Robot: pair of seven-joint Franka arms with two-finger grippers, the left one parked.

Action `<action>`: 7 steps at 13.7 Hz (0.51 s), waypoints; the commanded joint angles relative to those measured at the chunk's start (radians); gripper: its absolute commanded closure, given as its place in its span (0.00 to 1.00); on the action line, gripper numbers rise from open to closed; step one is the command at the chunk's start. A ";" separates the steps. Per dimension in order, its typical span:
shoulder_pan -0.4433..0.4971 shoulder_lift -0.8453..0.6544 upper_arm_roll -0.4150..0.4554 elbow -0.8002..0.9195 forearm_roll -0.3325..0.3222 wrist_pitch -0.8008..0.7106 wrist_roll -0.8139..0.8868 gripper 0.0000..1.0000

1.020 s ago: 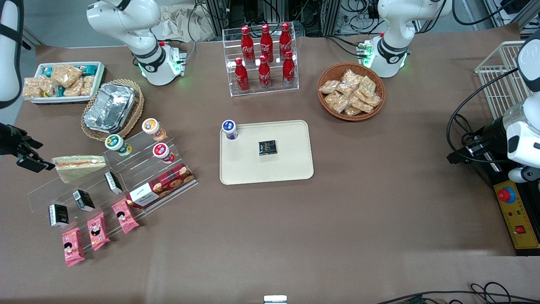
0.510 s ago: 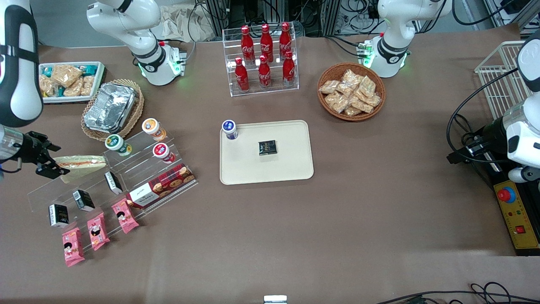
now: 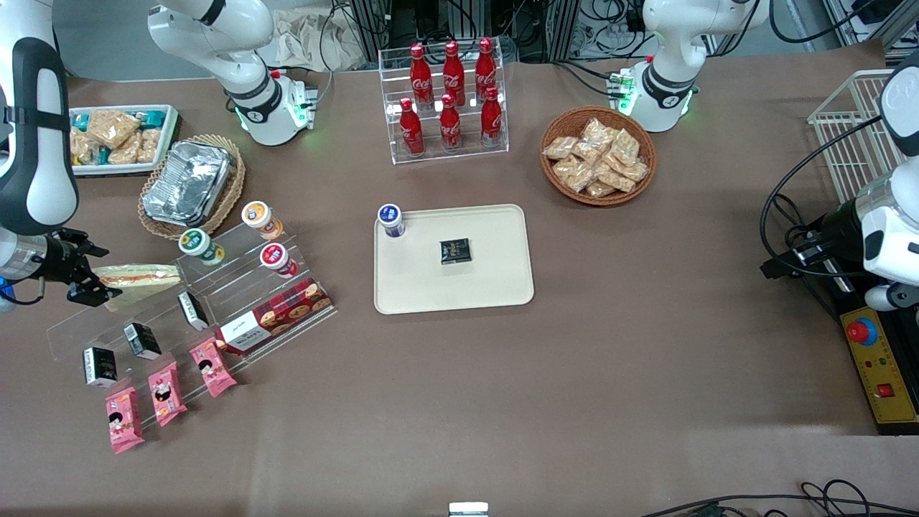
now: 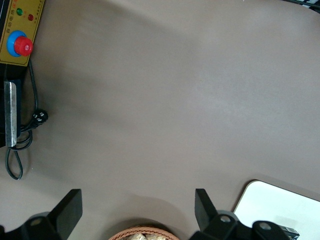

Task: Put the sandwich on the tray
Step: 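Close the right gripper on the wrapped sandwich and lift it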

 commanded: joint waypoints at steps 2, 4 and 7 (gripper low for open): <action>-0.012 0.019 0.003 -0.006 0.007 0.040 0.003 0.53; -0.009 0.028 0.004 -0.006 0.007 0.060 0.001 0.59; -0.006 0.034 0.004 -0.004 0.006 0.081 -0.015 0.73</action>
